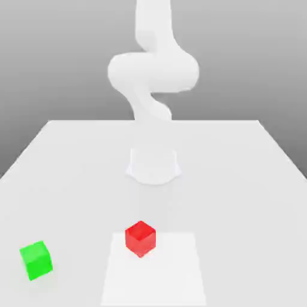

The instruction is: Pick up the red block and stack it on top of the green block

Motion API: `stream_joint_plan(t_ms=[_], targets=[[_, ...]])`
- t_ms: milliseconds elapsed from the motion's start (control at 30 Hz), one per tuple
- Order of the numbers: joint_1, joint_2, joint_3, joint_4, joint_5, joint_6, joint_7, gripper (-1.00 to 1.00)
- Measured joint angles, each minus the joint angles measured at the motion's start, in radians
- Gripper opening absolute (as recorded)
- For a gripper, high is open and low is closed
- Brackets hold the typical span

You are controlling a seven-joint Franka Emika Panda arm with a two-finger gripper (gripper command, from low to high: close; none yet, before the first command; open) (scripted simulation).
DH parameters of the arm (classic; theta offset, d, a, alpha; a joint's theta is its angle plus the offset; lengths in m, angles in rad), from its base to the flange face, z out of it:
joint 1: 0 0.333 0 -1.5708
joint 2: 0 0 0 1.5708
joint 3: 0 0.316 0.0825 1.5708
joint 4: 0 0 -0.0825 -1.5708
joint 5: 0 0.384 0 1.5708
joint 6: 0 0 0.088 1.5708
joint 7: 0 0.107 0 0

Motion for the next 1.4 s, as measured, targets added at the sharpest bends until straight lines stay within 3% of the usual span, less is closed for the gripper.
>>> stream_joint_plan(t_ms=[567,700,800,833,1067,1300,1400], targets=[[0.142,0.614,-0.226,-0.49,-0.042,0.436,-0.719,0.0],[0.136,0.79,-0.191,-0.502,0.071,0.573,-0.853,0.0],[0.062,0.9,-0.095,-0.488,0.171,0.665,-0.928,0.0],[0.044,0.927,-0.071,-0.484,0.194,0.687,-0.944,-1.0],[0.039,0.929,-0.066,-0.484,0.193,0.687,-0.944,-1.0],[0.06,0.702,-0.142,-0.519,-0.007,0.498,-0.801,-1.0],[-0.019,0.699,-0.177,-0.453,-0.011,0.426,-0.707,-1.0]])
